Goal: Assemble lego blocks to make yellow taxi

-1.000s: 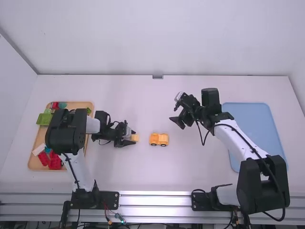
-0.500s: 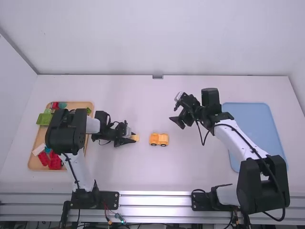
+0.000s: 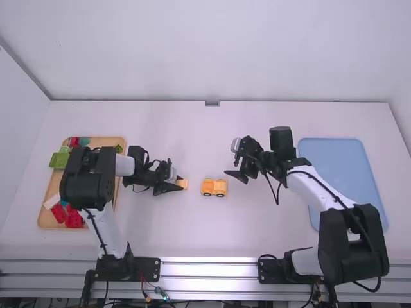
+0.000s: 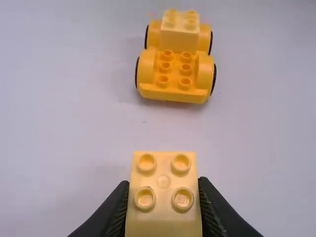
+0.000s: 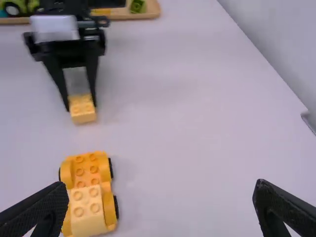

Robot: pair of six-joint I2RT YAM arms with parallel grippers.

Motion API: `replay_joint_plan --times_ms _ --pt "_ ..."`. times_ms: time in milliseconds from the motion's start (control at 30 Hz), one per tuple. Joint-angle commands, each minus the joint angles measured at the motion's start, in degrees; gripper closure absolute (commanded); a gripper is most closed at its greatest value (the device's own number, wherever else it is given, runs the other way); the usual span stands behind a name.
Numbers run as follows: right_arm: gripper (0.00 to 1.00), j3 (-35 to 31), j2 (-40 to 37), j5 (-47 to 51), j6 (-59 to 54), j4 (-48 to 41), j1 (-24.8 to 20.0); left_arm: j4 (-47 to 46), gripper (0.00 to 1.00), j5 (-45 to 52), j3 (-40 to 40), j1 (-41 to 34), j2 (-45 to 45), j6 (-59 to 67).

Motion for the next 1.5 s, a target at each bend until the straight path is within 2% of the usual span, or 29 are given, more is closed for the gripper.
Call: replay_joint_plan --times_ms 0,133,367,467,600,900,1067,1300,1467 --pt "0.01 -4.22 3.58 -6.01 -1.44 3.72 0.15 -1.07 0.76 1.60 1.51 -2.10 -3.32 0.22" --pt "0.01 -7.85 10.27 -9.53 1.03 14.29 1.29 -0.72 0.77 1.46 1.70 -4.94 -4.98 0.24" --pt "0.01 -10.69 18.23 -14.03 -2.75 24.48 1.57 -0.04 0.78 2.38 1.70 -8.70 -5.51 -0.42" --pt "0.01 -11.15 20.96 -14.58 -1.09 27.41 1.55 4.87 0.79 0.17 1.68 -10.86 -5.49 -8.44" --pt "0.01 -11.17 24.52 -14.53 -1.73 29.18 2.10 10.97 0.82 -2.93 1.62 -14.03 -5.49 -16.20" --pt "0.01 -11.19 30.71 -10.49 1.55 36.09 5.75 10.43 0.85 -2.82 1.57 -15.69 -5.38 -16.57" --pt "0.00 -11.19 31.52 -7.87 1.60 36.11 5.75 10.78 0.85 -2.62 0.79 -15.72 -5.35 -16.24" --pt "0.10 -11.19 31.56 -7.87 1.55 35.98 5.75 20.90 0.84 -2.69 -2.93 -15.74 -5.33 -24.50" --pt "0.18 -11.19 31.56 -7.85 1.57 35.95 5.73 23.58 0.83 -2.67 -4.39 -15.72 -5.33 -25.51"
